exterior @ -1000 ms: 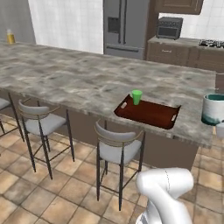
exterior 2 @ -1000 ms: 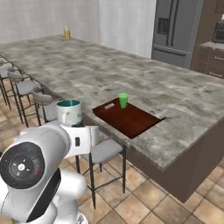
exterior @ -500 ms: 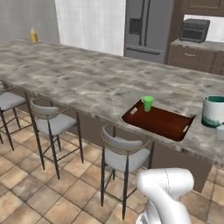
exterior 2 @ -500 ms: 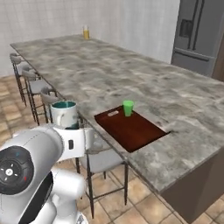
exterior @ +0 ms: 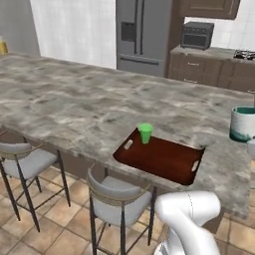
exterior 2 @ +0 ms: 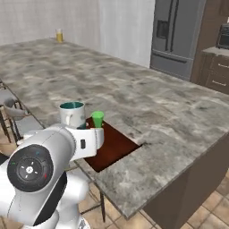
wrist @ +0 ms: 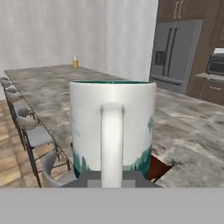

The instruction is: There is a tray on the dining counter. Grab the cup, mug, and pitcher and place them on the tray. The pitcher may be placed next to the tray if it cannot fit the tray.

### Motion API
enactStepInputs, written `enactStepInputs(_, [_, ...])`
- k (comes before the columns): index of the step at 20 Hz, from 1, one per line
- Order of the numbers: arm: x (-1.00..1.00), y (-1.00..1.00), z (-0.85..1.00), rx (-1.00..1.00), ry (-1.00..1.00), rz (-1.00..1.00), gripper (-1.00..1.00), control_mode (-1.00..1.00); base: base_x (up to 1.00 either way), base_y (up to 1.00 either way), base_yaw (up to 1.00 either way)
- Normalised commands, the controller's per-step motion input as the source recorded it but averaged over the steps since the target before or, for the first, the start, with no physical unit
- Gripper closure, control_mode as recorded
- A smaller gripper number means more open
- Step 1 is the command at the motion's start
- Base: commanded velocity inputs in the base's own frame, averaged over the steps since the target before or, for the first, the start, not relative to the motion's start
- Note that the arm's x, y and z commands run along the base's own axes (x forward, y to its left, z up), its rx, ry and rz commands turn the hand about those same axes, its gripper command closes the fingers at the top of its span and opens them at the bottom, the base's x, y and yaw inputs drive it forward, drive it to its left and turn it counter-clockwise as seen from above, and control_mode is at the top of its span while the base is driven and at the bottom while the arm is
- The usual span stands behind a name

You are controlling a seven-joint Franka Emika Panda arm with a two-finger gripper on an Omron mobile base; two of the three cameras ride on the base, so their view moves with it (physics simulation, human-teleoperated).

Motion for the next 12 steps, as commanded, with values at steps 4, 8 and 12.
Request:
enactStepInputs(4, [0.0, 0.0, 0.0, 0.0, 0.0, 0.0, 1.0, 1.0, 0.37, 0.03, -0.48])
enactStepInputs(8, [0.0, 0.0, 0.0, 0.0, 0.0, 0.0, 1.0, 1.0, 0.45, 0.41, -0.41])
enactStepInputs(12, [0.0, 0.0, 0.0, 0.0, 0.0, 0.0, 1.0, 1.0, 0.56, 0.51, -0.34])
